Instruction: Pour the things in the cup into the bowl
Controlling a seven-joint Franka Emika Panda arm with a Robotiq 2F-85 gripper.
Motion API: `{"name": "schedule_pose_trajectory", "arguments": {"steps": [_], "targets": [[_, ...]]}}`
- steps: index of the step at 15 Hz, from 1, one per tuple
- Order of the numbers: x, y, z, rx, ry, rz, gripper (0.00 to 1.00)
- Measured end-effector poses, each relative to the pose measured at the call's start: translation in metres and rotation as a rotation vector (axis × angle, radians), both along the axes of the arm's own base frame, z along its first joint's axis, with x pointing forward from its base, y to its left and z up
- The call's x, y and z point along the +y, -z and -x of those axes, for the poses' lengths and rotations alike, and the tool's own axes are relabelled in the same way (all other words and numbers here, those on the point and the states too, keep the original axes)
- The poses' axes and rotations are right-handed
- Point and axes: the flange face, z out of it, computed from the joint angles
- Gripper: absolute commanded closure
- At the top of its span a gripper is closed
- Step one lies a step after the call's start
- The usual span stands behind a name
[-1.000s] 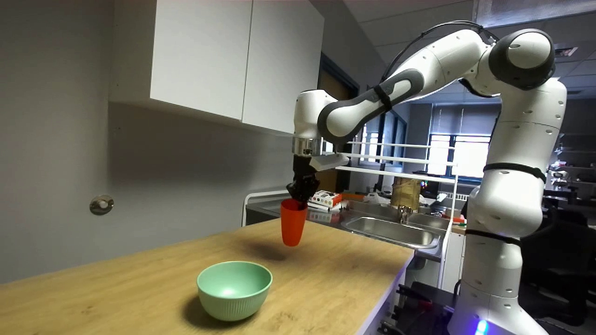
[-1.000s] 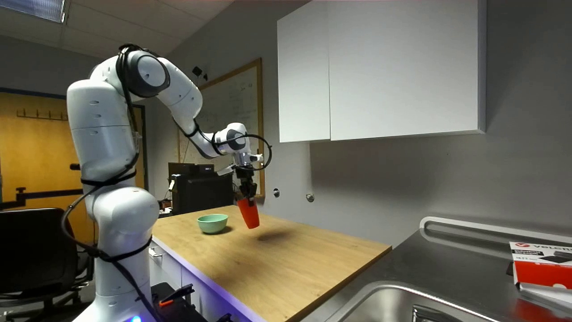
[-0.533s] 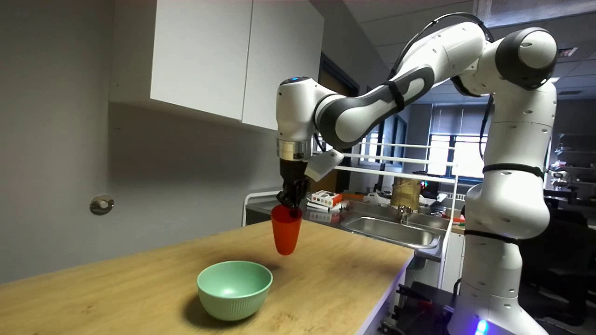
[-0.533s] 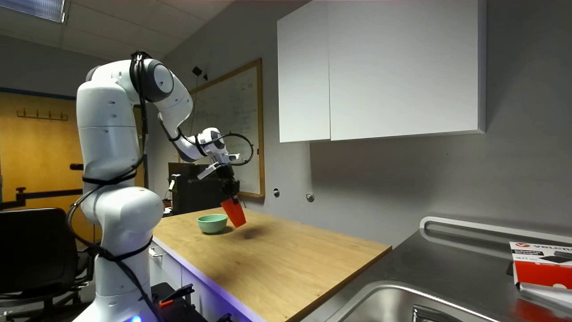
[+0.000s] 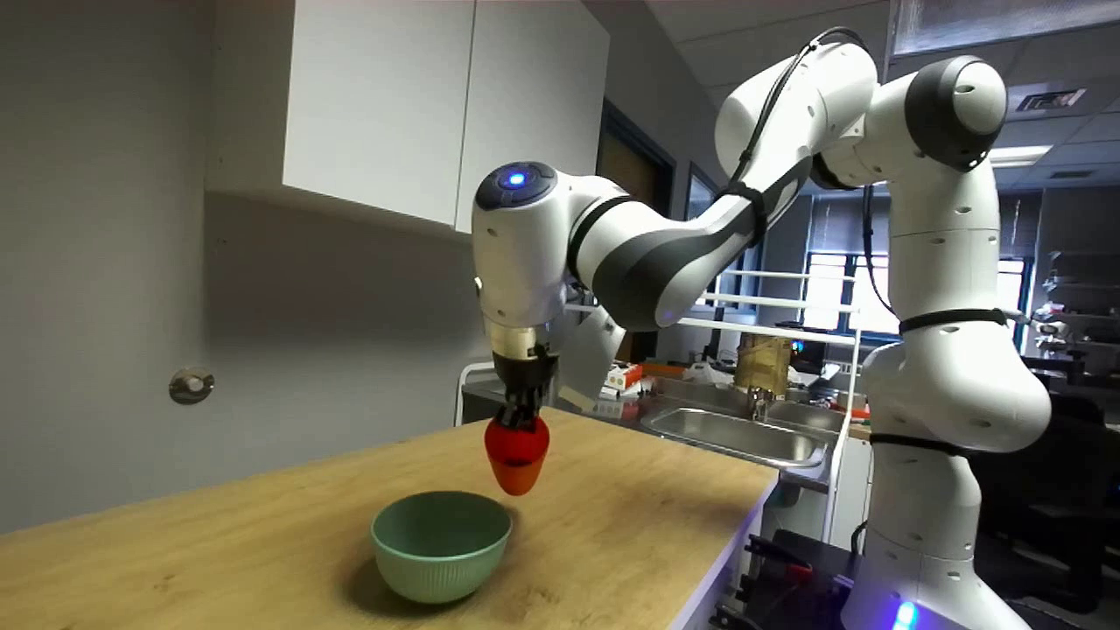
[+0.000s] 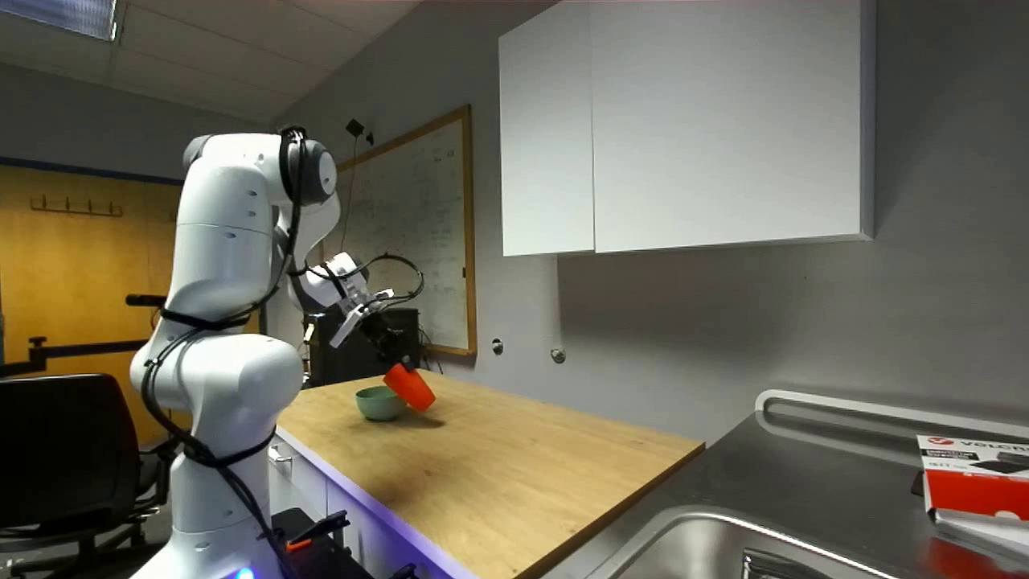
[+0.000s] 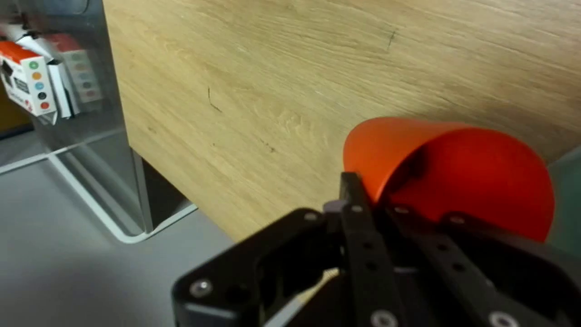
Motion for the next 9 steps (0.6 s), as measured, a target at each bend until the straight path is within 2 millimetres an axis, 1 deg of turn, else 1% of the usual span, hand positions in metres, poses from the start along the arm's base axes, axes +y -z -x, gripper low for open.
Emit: {"name": "schedule_pose_trajectory", "arguments": {"steps": [5, 7, 9], "targets": [[0.045, 0.034, 0.013, -0.109, -0.094, 0.187, 0.98], [0.062, 0.045, 0.017, -0.164, -0.140, 0.257, 0.98], [0.073, 0.053, 0.020, -0.225, -0.184, 0.324, 0.98]]}}
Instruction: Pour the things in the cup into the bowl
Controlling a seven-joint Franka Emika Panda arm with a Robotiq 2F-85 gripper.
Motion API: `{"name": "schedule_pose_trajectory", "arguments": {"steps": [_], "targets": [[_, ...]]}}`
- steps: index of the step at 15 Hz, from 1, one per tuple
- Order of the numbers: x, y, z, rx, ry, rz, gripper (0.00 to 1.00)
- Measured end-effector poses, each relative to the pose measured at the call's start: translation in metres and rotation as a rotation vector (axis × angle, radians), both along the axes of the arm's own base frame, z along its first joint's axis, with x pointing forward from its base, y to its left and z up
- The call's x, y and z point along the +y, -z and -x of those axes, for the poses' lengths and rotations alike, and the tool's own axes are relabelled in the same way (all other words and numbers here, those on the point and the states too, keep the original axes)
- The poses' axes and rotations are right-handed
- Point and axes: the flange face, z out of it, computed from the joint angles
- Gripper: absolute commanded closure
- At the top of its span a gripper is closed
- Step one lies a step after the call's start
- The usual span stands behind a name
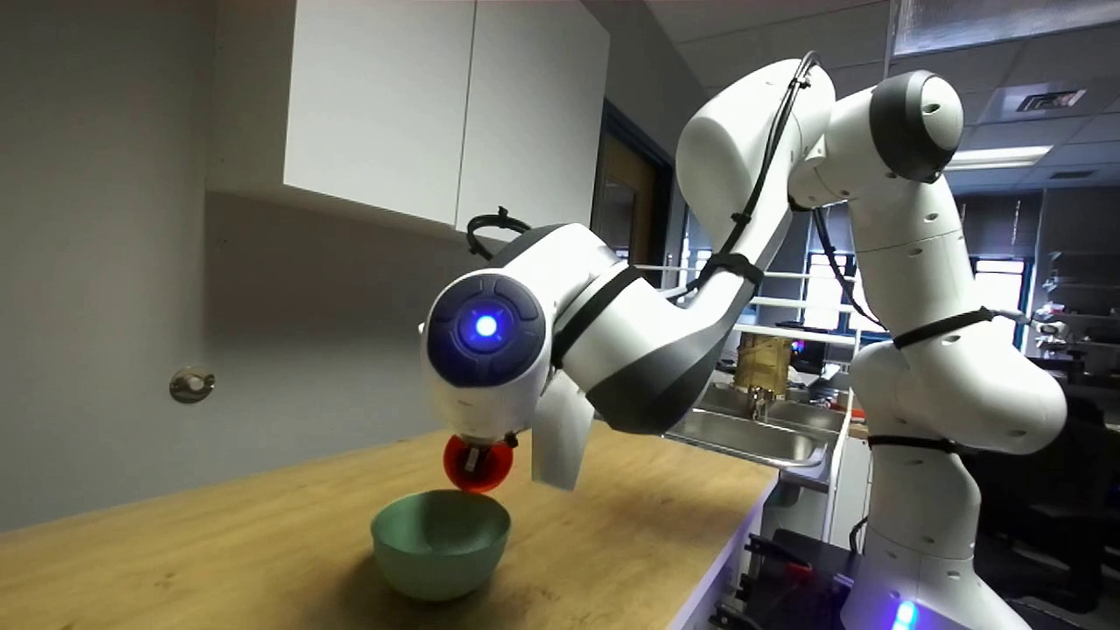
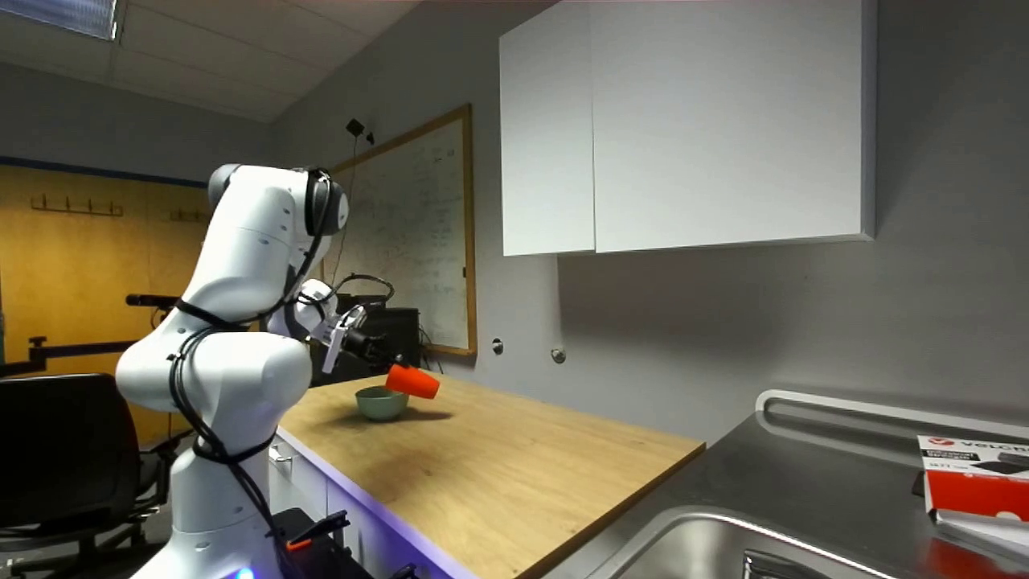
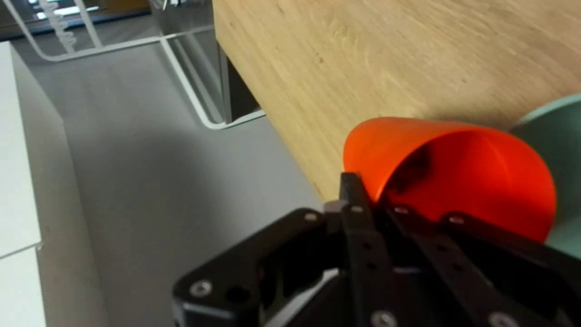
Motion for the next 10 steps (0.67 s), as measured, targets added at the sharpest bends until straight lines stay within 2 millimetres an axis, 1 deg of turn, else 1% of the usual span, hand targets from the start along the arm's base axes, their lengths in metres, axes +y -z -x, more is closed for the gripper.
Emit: {"name": "schedule_pose_trajectory", "arguments": {"steps": [6, 10], "targets": [[0.0105, 0.0036, -0.0014, -0.230, -0.100, 0.166, 0.98], [0.0101, 0.0104, -0.0014, -0.388, -0.140, 0.245, 0.99]]}}
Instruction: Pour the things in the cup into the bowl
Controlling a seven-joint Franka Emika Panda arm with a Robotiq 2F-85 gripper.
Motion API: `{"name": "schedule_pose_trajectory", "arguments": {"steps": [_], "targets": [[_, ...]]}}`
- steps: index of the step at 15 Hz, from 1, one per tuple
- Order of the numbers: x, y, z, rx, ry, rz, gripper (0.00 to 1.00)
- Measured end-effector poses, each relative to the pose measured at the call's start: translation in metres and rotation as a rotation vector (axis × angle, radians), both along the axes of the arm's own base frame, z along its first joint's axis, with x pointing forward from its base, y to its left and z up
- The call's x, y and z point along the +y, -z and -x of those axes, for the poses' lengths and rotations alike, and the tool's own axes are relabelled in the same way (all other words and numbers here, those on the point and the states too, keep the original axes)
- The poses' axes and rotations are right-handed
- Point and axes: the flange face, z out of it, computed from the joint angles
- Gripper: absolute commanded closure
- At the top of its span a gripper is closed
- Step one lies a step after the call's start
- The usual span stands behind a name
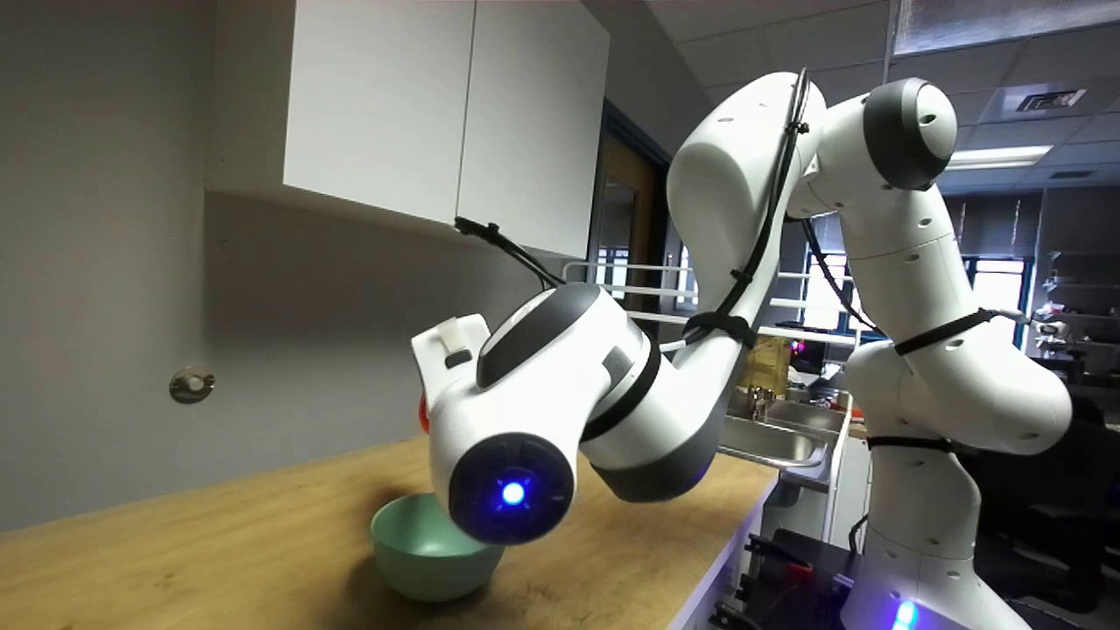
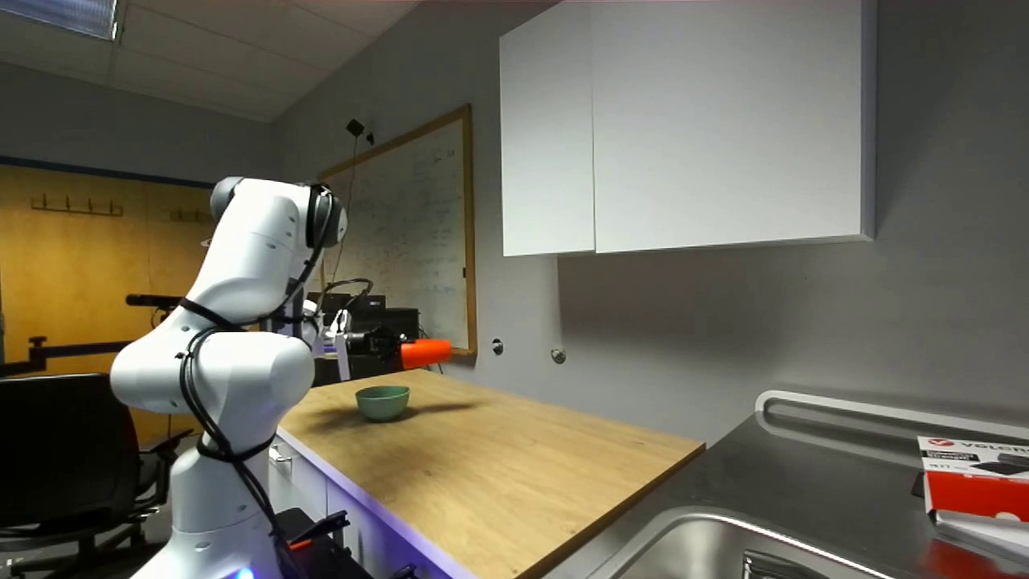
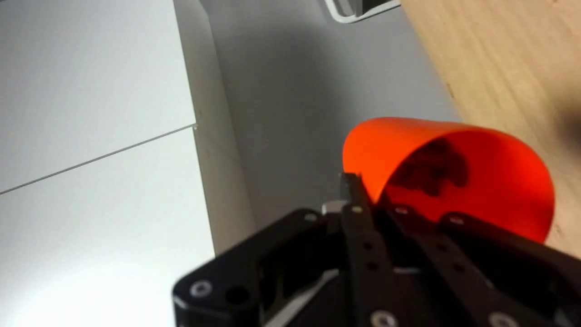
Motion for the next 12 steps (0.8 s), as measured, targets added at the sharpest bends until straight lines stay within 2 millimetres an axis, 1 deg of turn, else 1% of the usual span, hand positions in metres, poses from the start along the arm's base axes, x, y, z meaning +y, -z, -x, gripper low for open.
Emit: {"name": "schedule_pose_trajectory", "arguments": {"steps": [6, 12], "targets": [[-0.009, 0.018, 0.003, -0.155, -0.044, 0.081, 0.98], [-0.014, 0.023, 0.003, -0.276, -0.070, 0.124, 0.98]]}}
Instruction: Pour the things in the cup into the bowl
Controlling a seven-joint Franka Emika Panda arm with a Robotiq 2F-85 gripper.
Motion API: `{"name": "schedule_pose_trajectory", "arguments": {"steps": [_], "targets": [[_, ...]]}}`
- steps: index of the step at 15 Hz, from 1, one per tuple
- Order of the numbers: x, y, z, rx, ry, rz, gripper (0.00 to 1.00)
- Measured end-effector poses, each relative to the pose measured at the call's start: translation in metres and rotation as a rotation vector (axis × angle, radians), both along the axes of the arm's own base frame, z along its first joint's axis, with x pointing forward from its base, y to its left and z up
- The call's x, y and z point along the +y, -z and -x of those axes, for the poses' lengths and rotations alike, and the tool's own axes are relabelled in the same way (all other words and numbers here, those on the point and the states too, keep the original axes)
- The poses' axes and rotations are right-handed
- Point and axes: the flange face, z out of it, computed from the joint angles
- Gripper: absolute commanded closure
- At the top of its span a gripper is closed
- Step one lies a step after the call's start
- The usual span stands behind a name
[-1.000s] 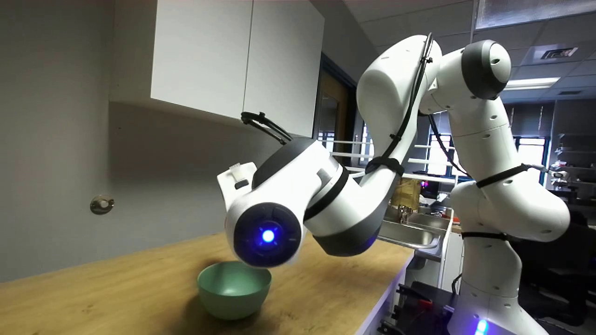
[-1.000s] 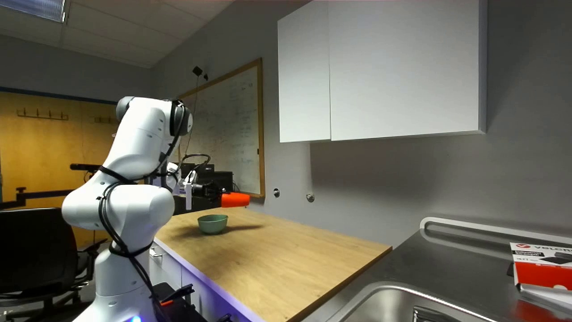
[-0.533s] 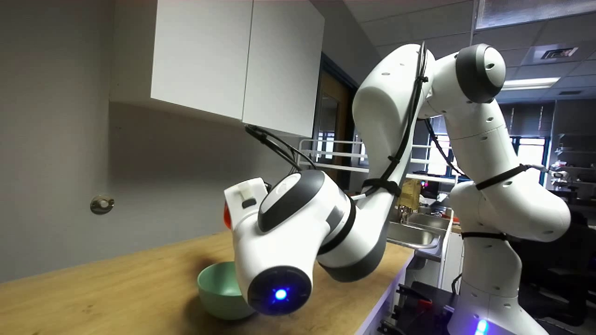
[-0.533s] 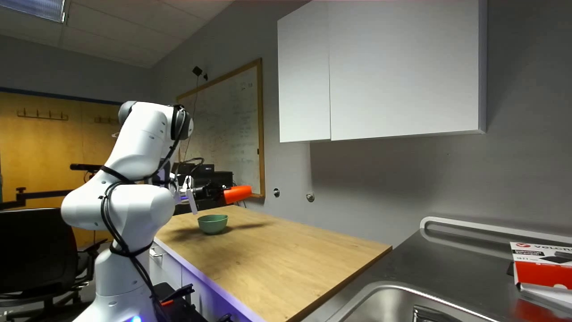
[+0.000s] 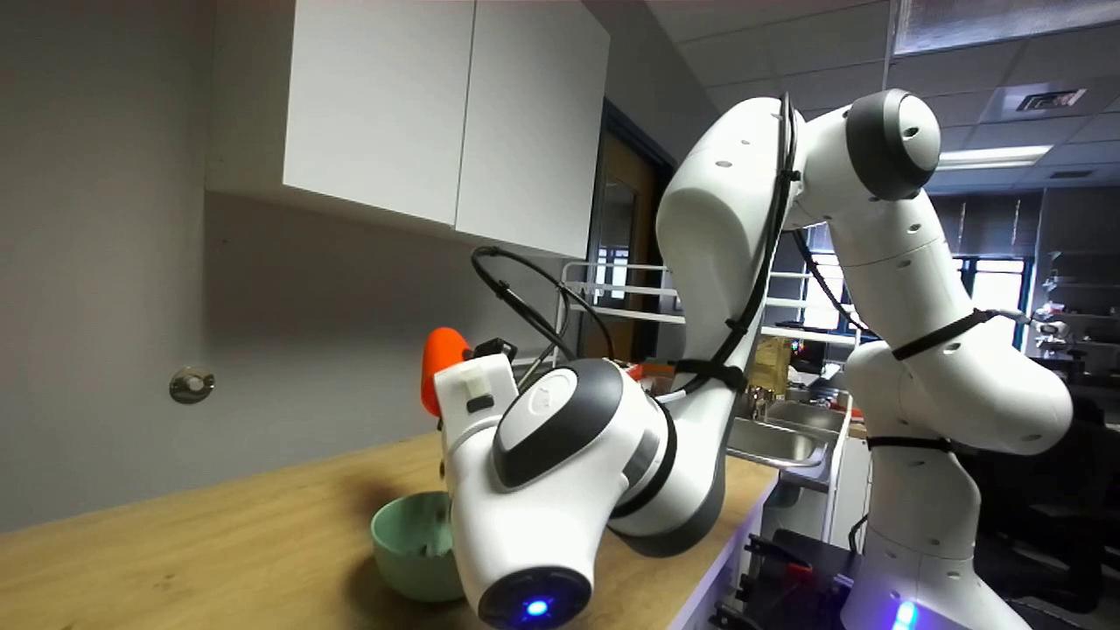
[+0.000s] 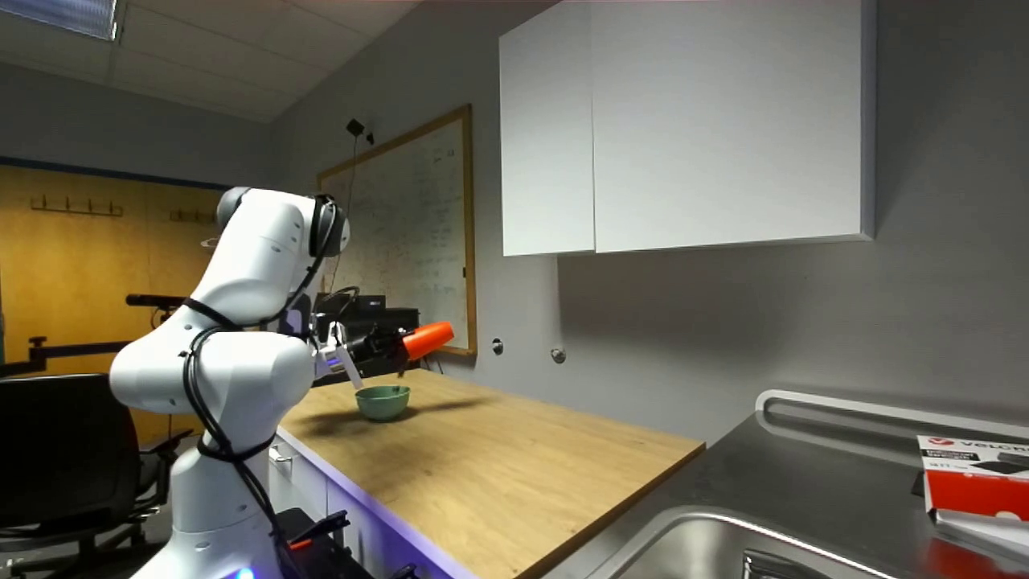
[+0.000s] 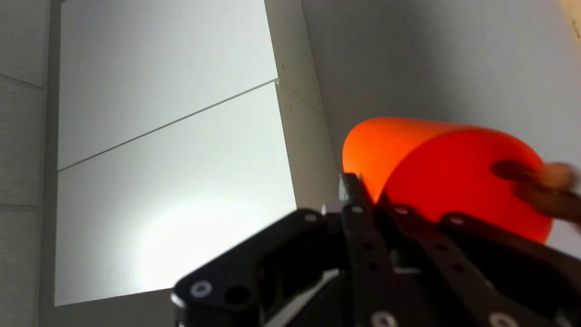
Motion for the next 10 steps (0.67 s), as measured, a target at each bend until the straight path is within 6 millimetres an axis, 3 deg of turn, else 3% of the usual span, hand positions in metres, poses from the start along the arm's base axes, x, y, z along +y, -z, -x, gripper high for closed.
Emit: {"name": "schedule_pose_trajectory", "arguments": {"steps": [10], "targets": [[-0.0030, -0.0003, -0.0003, -0.162, -0.037, 0.019, 0.99]]}}
